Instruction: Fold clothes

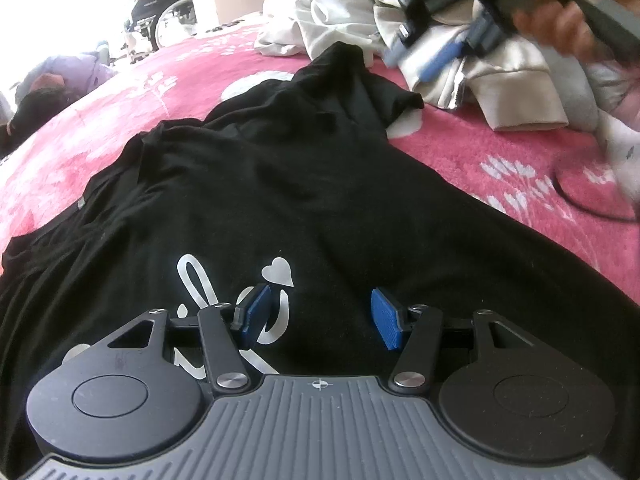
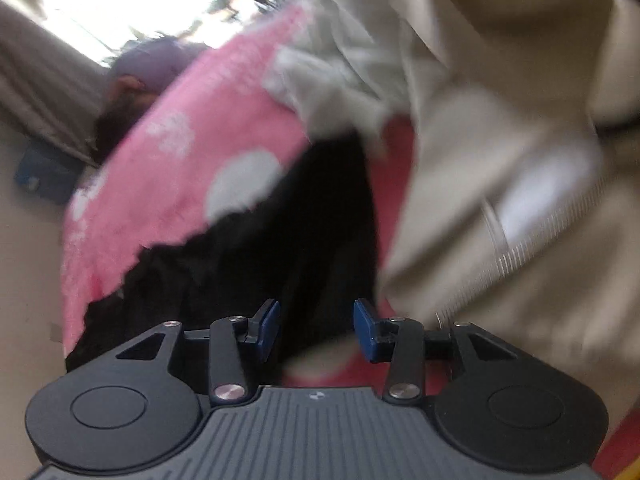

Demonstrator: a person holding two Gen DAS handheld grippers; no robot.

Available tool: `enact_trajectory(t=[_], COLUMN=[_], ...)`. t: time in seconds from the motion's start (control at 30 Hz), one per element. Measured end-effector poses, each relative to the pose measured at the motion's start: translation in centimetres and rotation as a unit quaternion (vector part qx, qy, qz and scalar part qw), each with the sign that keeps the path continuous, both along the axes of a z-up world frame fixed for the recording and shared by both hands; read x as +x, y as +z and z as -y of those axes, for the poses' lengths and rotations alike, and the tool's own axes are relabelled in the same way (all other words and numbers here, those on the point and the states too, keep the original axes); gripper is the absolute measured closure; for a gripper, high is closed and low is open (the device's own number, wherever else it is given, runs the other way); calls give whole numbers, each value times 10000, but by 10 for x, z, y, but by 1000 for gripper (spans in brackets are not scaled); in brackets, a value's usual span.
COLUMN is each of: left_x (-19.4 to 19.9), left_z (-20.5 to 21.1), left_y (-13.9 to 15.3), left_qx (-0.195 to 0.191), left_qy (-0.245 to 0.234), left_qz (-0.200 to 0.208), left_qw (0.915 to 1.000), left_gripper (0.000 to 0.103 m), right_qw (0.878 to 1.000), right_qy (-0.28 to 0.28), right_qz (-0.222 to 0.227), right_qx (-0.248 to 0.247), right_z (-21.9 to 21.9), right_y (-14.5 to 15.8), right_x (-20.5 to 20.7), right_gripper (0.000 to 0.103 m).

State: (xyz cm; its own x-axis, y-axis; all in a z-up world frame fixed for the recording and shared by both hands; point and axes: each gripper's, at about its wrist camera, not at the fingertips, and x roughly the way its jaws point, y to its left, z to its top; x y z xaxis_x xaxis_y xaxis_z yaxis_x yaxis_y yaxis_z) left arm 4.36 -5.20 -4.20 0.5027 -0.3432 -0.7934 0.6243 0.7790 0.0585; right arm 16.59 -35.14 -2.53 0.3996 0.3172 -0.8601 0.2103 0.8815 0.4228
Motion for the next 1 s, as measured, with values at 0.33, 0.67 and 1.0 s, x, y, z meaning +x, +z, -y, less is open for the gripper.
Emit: enact_trajectory(t=[0.33,0.67,1.0], left_x=[0,-1,-3], left_z=[-1,-2,-5], left_y=[-1,1,1], left_qx=[-34,-72,-74], left_qy=[27,-1,-50], left_qz=[-28,-63,-97], left_qw=[10000,10000,9999], left_gripper=[46,46,46], right_qw=[9988,9856,9617], right_qy=[-300,763,1109], right_qz=[-151,467,140], right_qx=[-357,-1438,-2502], right_z=[-10,-22,-33], right_y=[-26,20,6], right_x=[11,-2,-2], right_gripper=[63,96,91])
